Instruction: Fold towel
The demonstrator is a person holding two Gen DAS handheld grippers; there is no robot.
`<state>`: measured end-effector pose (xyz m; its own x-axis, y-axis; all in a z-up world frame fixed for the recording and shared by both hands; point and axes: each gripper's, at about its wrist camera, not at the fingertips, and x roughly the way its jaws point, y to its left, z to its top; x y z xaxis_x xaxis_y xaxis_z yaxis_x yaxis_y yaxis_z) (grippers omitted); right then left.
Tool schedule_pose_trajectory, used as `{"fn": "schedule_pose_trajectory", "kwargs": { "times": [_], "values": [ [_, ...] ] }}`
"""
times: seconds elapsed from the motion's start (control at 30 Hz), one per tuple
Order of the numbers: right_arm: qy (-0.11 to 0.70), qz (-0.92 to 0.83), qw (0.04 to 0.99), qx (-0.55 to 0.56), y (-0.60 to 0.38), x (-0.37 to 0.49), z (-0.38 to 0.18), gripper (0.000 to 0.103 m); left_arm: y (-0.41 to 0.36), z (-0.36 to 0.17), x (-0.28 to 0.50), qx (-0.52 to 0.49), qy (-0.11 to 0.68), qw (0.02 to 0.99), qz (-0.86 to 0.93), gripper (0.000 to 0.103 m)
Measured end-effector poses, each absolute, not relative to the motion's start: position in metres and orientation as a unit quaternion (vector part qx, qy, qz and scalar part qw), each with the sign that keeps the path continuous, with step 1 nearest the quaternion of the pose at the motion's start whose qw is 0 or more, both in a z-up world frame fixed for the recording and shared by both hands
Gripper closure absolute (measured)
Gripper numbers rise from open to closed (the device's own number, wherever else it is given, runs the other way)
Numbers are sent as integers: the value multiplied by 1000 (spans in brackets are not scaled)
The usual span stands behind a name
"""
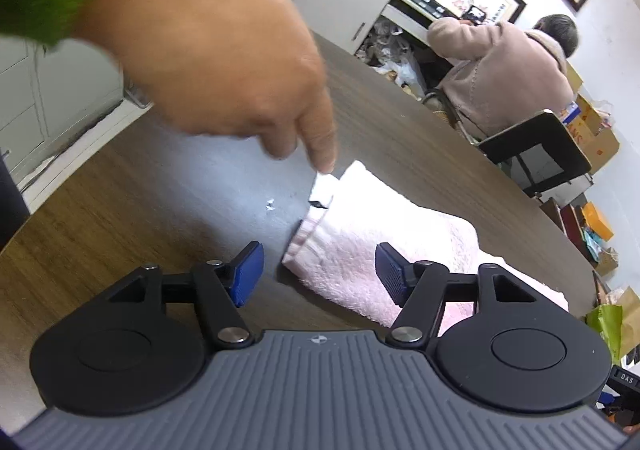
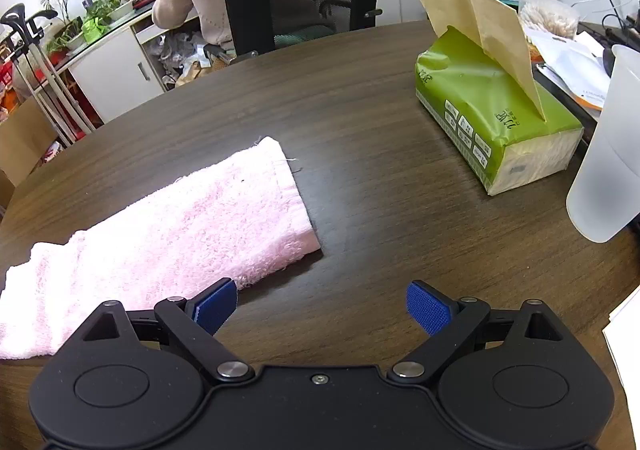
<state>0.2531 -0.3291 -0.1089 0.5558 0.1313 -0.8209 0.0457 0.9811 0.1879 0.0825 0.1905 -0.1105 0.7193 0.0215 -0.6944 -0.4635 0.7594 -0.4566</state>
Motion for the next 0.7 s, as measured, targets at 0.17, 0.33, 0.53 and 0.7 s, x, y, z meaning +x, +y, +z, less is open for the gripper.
{"fn": "schedule_pose_trajectory", "kwargs": {
  "times": [0.17,0.33,0.53,0.7],
  "values": [
    [478,19,867,142,-339,258,-113,11,193,-122,80,-359,356,851,145,42],
    [482,11,858,177,-347,266,-119,11,192,-132,83,-383,351,841,150,42],
    [483,14,847,220,-346,280,-125,10,191,-134,84,-403,343,833,161,38],
    [485,25,847,215,-339,288,-127,10,190,-135,80,-408,343,830,167,38]
  ]
}}
